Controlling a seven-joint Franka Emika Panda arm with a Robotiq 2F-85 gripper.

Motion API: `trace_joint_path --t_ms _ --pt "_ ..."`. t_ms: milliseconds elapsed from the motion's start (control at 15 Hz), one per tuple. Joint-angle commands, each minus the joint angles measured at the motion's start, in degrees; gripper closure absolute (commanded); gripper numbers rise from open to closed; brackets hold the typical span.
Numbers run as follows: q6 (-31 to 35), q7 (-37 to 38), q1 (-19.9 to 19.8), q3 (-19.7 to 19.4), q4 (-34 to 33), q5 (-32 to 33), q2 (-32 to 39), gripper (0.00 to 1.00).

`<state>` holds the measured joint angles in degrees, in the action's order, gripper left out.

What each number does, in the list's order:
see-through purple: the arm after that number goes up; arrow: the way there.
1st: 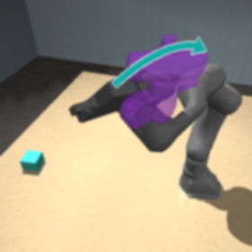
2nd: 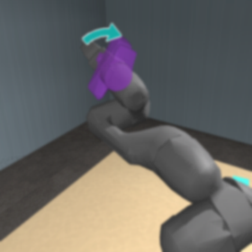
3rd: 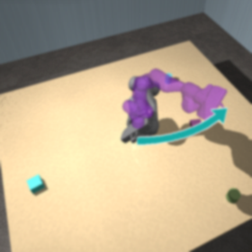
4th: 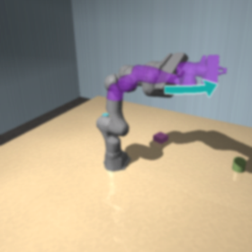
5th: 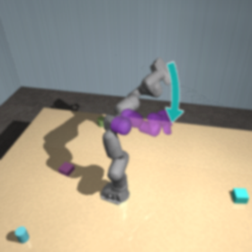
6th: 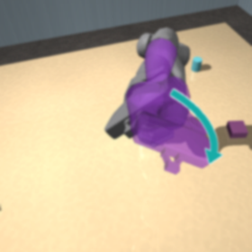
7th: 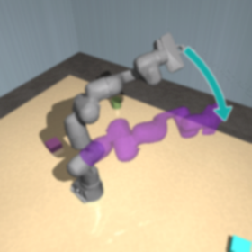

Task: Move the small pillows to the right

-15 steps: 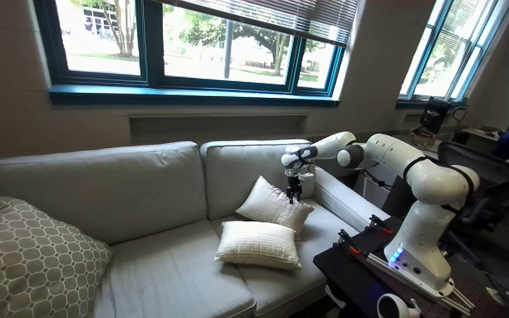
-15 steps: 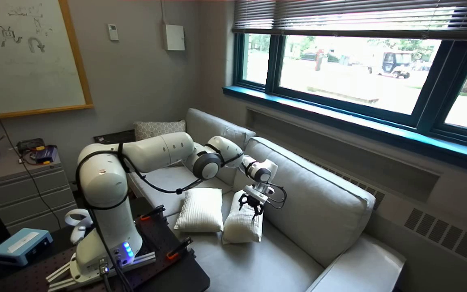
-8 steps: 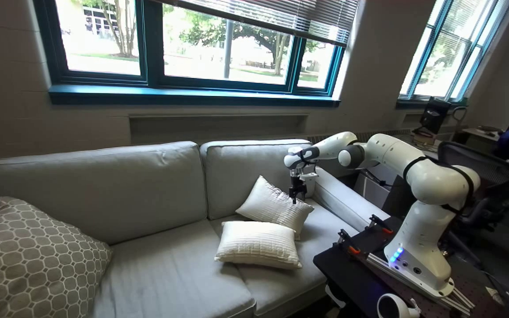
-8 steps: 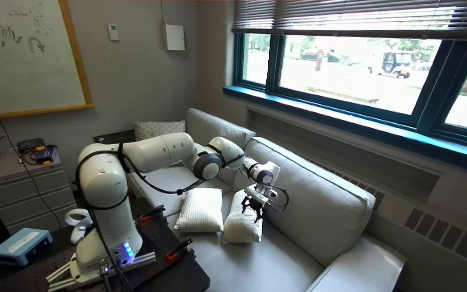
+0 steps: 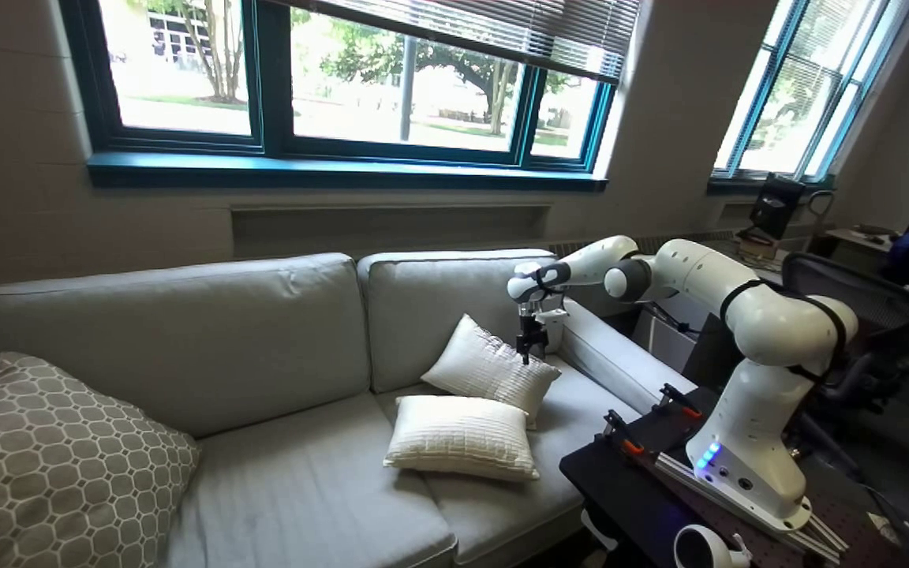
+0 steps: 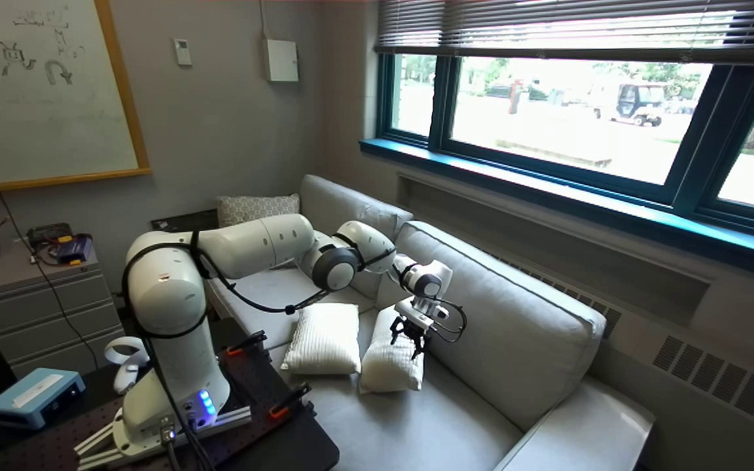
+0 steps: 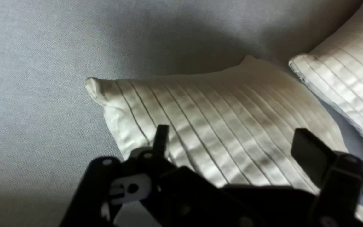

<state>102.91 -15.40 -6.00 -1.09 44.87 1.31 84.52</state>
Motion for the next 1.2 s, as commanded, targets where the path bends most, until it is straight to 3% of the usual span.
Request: trace_joint_path --t_ms 0,533,800,867,933,1133 --pt "1.41 -3.4 -0.68 0.66 0.82 1.13 0.0 0.0" --pt "7.63 -13.48 -3.52 3.61 3.61 -0.11 0.05 0.0" --pt "8.18 -14.61 -4.69 5.32 5.47 -1.65 0.09 0.0" --pt "8.11 -14.78 -5.02 5.72 5.93 -2.1 0.1 0.25" --pt "8.28 -14.42 -5.36 5.95 6.5 -2.62 0.11 0.26" --pt "8.44 -14.17 -6.37 6.7 7.44 -4.28 0.12 0.5"
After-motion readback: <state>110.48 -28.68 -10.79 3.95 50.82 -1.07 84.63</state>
